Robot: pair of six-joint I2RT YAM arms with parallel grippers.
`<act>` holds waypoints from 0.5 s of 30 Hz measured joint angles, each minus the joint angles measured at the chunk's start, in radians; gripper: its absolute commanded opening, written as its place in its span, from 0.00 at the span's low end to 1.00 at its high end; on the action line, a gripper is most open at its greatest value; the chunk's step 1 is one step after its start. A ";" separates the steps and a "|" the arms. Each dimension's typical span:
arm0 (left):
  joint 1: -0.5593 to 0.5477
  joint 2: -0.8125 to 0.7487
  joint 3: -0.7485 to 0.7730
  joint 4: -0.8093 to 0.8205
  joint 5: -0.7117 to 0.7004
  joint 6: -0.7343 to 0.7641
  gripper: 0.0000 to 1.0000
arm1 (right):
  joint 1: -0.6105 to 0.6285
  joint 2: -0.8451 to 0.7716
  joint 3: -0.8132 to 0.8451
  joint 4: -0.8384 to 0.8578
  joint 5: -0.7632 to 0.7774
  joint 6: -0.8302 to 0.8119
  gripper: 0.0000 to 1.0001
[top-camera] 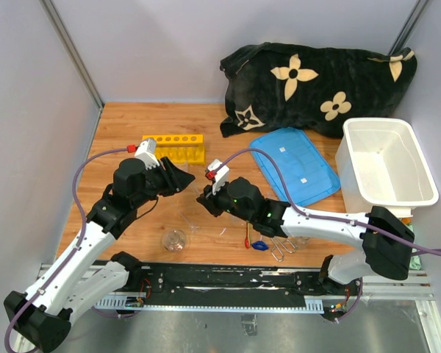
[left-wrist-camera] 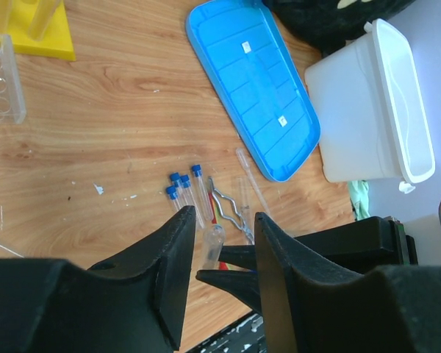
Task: Organize the chemistry lab equipment
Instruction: Pick up the test tube at the center of the board.
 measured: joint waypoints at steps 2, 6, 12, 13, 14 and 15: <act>0.000 -0.001 0.000 0.000 0.000 0.001 0.44 | 0.000 0.000 0.000 0.000 0.003 -0.001 0.01; 0.000 0.000 0.000 0.000 0.006 0.001 0.44 | 0.000 0.000 0.001 0.000 0.004 -0.002 0.01; 0.000 0.000 0.000 0.000 0.011 0.001 0.45 | 0.000 0.005 0.012 0.000 0.007 -0.004 0.01; 0.000 0.000 0.000 0.000 0.011 0.001 0.45 | 0.000 0.005 0.016 0.000 0.008 -0.005 0.01; 0.000 0.000 0.000 0.000 0.011 0.001 0.45 | 0.000 0.006 0.018 0.000 0.008 -0.005 0.01; 0.000 0.000 0.000 0.000 0.011 0.001 0.45 | 0.000 0.006 0.021 0.000 0.010 -0.006 0.01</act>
